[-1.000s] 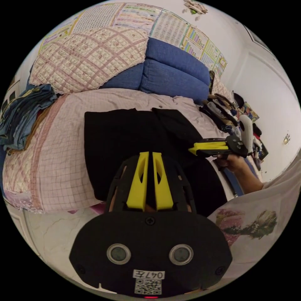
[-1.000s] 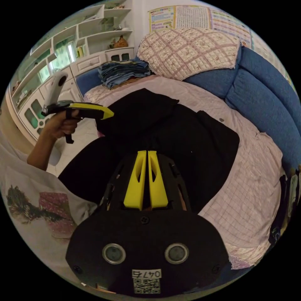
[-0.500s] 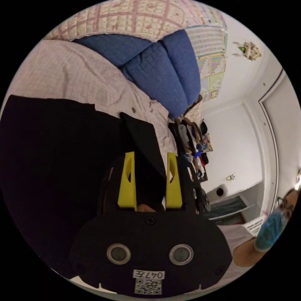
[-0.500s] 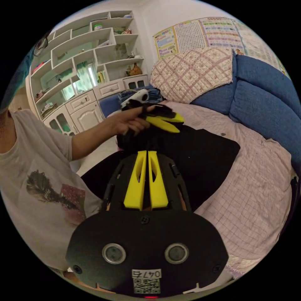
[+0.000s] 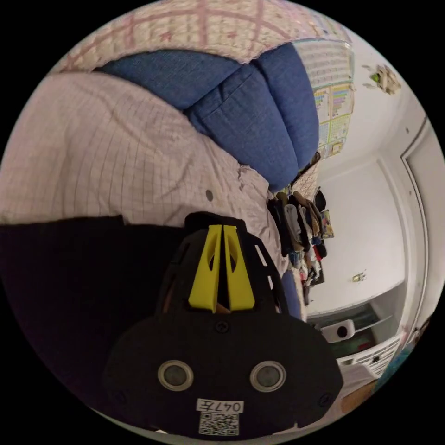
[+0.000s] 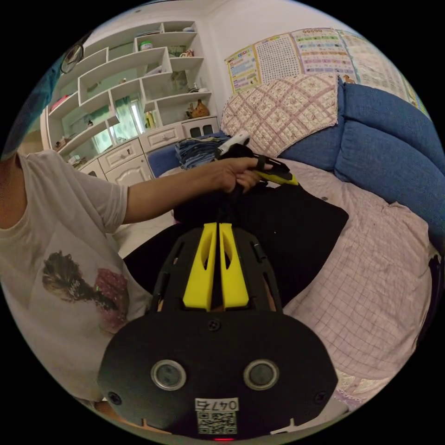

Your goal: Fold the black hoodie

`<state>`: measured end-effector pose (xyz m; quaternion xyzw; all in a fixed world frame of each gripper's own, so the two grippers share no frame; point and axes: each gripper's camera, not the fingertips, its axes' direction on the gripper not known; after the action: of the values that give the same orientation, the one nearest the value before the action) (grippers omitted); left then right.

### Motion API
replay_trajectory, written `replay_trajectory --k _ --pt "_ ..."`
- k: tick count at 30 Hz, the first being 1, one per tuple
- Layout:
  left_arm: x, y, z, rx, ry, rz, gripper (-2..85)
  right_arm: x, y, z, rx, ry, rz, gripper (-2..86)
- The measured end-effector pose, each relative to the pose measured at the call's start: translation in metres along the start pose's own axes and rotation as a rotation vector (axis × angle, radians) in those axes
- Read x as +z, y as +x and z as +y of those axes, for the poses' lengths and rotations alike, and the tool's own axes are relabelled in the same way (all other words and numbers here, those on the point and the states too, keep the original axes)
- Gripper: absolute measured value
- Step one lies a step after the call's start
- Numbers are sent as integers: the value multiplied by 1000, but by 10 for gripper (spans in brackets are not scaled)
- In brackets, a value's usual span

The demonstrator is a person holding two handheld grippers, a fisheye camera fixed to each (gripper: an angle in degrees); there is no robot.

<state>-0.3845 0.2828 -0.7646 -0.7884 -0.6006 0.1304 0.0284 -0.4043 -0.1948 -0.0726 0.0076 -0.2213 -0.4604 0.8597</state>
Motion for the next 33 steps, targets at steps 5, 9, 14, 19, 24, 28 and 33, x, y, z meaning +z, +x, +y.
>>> replay_trajectory --k 5,9,14,19,24,28,33 --pt "37 26 17 174 -88 -271 -10 30 -28 -37 -125 -180 137 -3" --pt "64 39 38 221 -96 -337 -10 51 -46 -59 -194 -290 192 -2" --pt "87 74 73 297 -16 -419 -10 56 -66 -82 -280 -364 280 -2" --pt "105 111 108 393 18 -567 -9 46 -70 -101 -312 -343 300 -1" --pt "136 119 107 359 -96 -581 0 45 -66 -117 -341 -372 288 7" --pt "120 130 101 332 -73 -583 41 28 -73 -130 -424 -423 173 65" --pt "38 161 106 340 66 -561 52 -54 -3 -175 -266 -191 156 32"
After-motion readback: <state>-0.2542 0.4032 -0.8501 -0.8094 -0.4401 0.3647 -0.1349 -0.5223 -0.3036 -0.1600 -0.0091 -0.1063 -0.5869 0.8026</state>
